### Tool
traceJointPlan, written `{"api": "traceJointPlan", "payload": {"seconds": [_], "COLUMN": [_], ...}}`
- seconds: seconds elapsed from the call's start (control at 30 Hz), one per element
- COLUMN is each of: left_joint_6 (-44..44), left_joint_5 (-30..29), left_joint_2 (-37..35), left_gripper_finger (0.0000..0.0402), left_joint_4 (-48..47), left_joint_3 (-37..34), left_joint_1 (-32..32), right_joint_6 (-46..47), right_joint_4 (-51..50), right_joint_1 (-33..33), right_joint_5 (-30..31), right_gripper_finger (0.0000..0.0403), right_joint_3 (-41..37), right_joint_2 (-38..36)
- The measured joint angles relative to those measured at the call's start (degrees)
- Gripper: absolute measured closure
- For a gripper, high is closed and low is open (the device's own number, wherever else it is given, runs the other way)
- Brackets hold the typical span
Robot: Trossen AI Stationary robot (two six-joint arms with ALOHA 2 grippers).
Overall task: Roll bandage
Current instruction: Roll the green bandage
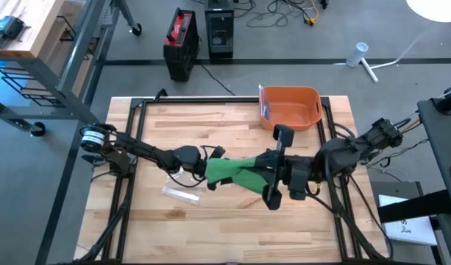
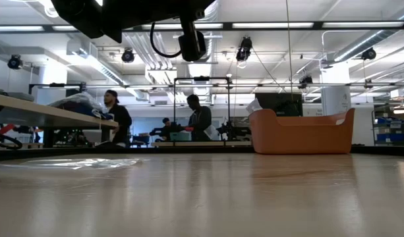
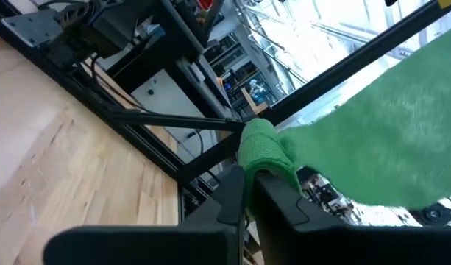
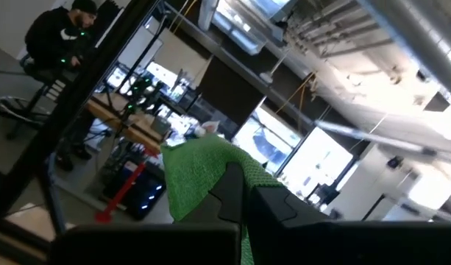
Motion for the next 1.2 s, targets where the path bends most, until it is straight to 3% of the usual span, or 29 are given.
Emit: {"api": "traceJointPlan", "payload": {"seconds": [0.13,0.27,0.53,0.77,0.97,1.2], "left_joint_6": [2.7,7.9,27.2,39.6,47.5,47.6], "left_joint_5": [0.0,0.2,-5.6,-2.8,-0.1,-0.1], "left_joint_2": [-0.1,-1.0,-4.5,-6.0,-11.2,-18.0], "left_gripper_finger": [0.0397,0.0399,0.04,0.0401,0.0401,0.0401], "left_joint_4": [-0.1,-0.7,-12.8,-11.8,-11.7,-6.1], "left_joint_3": [0.0,0.0,-0.1,-0.1,-0.9,-4.7], "left_joint_1": [0.0,0.0,-0.9,-4.5,-8.7,-10.0], "right_joint_6": [4.9,9.3,15.1,18.6,34.4,43.9], "right_joint_4": [-3.0,-8.6,-18.3,-30.8,-45.9,-50.0], "right_joint_1": [0.0,0.3,0.3,0.3,0.3,0.6], "right_joint_5": [3.7,12.7,23.4,32.1,33.6,36.3], "right_gripper_finger": [0.0403,0.0403,0.0403,0.0403,0.0403,0.0403], "right_joint_3": [0.0,0.0,0.0,0.0,0.0,-1.1], "right_joint_2": [0.0,-0.9,-3.7,-4.3,-4.2,-2.1]}}
